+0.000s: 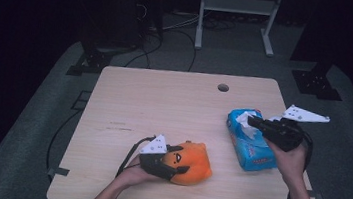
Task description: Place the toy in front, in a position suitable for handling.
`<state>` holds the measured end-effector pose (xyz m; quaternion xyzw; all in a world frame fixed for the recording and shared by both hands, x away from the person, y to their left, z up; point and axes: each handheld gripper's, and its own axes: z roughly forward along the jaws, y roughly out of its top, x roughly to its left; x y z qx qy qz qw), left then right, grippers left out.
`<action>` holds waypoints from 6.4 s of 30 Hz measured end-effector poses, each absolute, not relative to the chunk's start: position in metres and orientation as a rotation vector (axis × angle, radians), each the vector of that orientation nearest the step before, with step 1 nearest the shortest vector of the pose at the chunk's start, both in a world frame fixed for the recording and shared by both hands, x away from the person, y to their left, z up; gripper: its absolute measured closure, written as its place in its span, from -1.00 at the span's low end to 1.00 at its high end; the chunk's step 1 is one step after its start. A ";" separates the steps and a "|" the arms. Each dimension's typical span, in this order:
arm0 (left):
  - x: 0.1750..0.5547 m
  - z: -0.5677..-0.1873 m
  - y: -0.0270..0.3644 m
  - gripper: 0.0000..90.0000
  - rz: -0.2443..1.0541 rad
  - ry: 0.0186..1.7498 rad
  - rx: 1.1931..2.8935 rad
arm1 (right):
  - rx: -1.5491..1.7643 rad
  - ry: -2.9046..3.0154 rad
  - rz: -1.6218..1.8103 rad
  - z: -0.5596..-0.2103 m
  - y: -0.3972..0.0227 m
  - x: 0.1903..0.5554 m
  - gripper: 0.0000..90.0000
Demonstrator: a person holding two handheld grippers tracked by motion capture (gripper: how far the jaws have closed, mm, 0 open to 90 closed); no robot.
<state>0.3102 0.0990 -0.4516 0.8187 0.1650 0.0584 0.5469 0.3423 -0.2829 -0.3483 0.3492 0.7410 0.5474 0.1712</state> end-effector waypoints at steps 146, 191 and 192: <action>0.335 -0.441 0.121 -0.17 0.146 0.504 1.979 | 0.480 2.474 1.375 -0.414 -0.144 0.279 0.70; 0.337 -0.438 0.126 -0.32 0.138 0.510 1.996 | 0.685 2.500 1.391 -0.423 -0.184 0.299 0.71; 0.337 -0.438 0.123 -0.30 0.133 0.507 1.992 | 0.638 2.516 1.399 -0.422 -0.174 0.293 0.71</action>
